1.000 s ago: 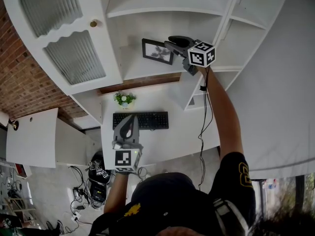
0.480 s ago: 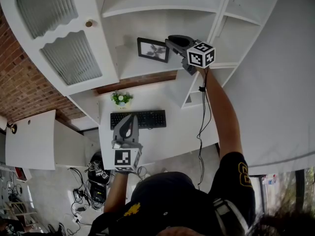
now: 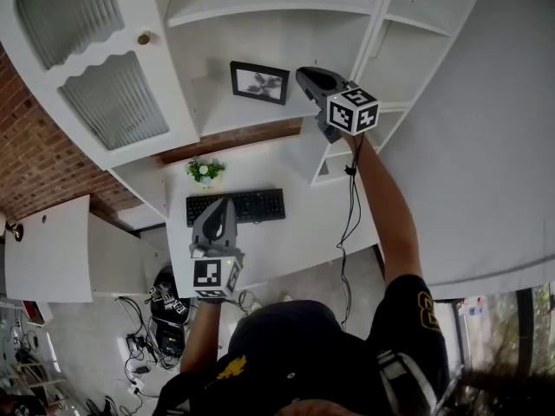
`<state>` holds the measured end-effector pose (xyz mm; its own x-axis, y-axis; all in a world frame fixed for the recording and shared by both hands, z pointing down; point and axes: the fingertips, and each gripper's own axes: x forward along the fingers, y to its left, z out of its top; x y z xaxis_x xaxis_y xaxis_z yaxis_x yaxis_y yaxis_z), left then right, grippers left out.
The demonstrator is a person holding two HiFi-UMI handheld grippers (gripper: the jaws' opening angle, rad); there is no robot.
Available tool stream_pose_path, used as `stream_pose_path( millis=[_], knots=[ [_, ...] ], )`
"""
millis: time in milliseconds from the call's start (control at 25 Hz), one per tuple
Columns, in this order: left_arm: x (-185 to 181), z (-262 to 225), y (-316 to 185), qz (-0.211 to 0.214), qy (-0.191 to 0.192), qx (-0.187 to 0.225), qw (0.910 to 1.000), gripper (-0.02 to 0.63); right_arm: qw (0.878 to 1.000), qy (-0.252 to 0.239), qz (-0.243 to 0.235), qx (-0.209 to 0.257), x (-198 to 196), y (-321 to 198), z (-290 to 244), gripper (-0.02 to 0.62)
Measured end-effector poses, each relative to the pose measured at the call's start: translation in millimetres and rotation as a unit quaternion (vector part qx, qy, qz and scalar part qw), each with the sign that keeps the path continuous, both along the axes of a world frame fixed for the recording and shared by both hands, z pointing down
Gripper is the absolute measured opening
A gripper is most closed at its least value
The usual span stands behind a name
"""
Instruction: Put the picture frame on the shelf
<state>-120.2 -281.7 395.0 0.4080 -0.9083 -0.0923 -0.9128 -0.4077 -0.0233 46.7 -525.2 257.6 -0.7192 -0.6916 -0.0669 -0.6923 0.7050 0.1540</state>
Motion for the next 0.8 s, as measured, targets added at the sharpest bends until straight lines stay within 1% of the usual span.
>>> stream_pose_path(
  millis=[160,320,560,800],
  knots=[
    [-10.5,9.0,-1.8,-0.012,0.000,-0.010,0.9999,0.018,1.000,-0.015,0.012,-0.011,8.4,20.3,14.2,0.023],
    [-18.9,12.8,-3.1,-0.023,-0.004,-0.011,0.9997,0.018,0.999,-0.037,0.026,-0.019,18.8,38.1,30.0,0.015],
    [-20.9,25.9,4.5,-0.026,-0.011,-0.024,0.9993,0.018,0.997,-0.052,0.040,-0.032,32.1,68.3,47.7,0.006],
    [-25.9,26.8,12.2,-0.032,-0.016,-0.023,0.9991,0.018,0.997,-0.040,0.060,-0.019,40.7,99.6,54.3,0.006]
  ],
)
